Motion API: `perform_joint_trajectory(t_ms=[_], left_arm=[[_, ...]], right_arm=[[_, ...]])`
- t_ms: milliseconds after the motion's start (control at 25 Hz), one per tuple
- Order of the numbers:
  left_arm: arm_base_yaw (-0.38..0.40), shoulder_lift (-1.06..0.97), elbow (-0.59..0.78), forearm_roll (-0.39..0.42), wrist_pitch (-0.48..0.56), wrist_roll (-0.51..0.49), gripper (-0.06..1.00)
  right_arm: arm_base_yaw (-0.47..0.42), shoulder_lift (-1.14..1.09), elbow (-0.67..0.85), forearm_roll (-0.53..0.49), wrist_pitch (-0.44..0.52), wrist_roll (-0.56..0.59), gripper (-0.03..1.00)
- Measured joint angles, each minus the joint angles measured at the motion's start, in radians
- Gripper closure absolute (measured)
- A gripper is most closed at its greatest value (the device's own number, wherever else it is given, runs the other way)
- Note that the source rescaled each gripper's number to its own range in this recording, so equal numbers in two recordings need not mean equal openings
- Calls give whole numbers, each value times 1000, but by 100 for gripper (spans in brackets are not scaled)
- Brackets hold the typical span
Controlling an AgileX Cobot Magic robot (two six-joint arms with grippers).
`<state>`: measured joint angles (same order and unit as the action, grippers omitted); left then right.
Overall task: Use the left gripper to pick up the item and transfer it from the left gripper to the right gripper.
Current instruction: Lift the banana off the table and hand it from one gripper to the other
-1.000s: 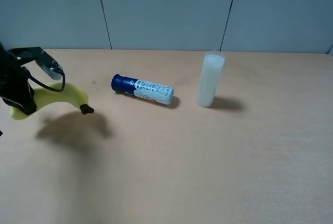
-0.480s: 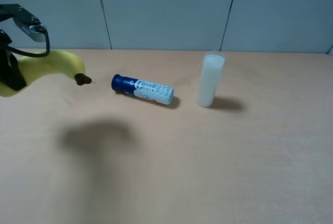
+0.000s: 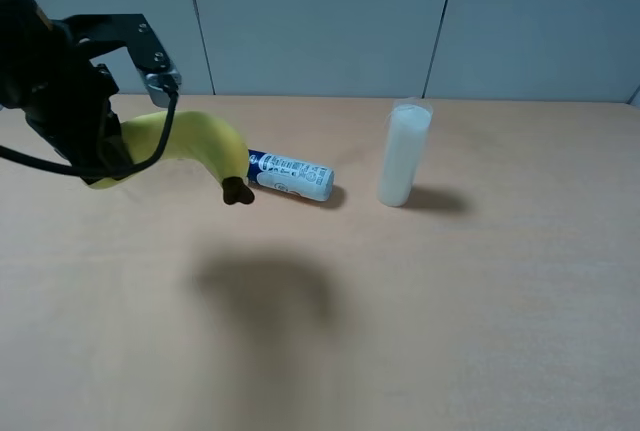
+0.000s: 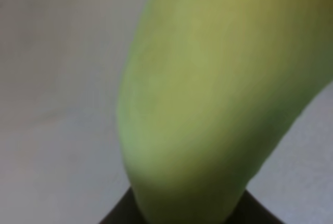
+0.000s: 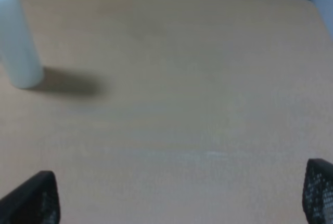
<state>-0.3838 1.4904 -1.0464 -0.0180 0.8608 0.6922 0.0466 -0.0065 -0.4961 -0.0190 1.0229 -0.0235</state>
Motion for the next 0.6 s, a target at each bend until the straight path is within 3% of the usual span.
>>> perform_joint_trajectory(t_ms=[320, 600], left_arm=[[-142, 0, 0, -98, -60, 0, 94], [-192, 37, 0, -166, -91, 0, 94]], right_arm=[[0, 0, 0, 0, 0, 0, -3], [0, 0, 0, 0, 0, 0, -3]])
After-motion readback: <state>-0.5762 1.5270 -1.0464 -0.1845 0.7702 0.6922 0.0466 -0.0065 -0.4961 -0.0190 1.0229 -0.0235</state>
